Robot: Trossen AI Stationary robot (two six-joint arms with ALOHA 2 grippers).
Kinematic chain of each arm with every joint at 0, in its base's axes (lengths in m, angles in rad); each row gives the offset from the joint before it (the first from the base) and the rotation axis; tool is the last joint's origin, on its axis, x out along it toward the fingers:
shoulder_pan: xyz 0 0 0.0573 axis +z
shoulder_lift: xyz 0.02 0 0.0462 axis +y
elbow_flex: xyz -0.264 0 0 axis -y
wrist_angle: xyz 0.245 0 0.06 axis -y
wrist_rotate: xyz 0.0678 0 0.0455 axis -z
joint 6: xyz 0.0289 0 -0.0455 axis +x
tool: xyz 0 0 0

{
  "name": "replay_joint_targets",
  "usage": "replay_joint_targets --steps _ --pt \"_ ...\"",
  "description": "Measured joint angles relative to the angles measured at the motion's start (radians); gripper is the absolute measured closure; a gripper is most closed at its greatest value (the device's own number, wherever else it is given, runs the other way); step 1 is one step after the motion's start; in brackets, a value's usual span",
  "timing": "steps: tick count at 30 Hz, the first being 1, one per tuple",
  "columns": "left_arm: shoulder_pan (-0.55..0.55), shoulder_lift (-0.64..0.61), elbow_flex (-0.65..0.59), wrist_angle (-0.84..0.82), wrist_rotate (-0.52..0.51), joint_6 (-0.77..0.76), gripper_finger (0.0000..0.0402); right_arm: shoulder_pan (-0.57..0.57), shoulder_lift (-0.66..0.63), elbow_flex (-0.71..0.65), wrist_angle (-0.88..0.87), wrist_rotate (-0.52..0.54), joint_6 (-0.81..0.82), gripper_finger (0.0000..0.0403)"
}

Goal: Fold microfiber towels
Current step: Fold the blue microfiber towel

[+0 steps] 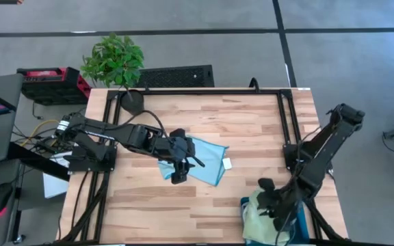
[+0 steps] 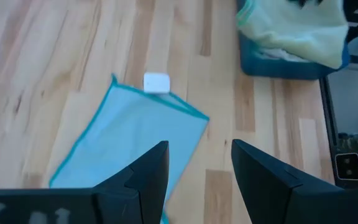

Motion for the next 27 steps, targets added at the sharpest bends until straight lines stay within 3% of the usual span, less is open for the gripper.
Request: replay_joint_targets --steps 7,12,22,27 --pt "-0.008 0.000 0.000 -0.043 -0.003 -0.081 0.0235 -0.104 -0.163 0.000 -0.057 0.192 0.020 0.0278" --pt "-0.016 0.000 0.000 -0.046 -0.004 -0.125 0.0235 -0.309 -0.225 0.000 -0.091 0.187 0.149 0.0278" --pt "-0.065 0.000 0.000 -0.043 -0.023 -0.234 0.0235 -0.778 -0.151 -0.001 -0.113 -0.137 0.139 0.0278" --pt "-0.094 0.000 0.000 -0.028 -0.080 -0.288 0.0235 -0.921 -0.035 0.001 -0.098 -0.244 -0.001 0.0278"
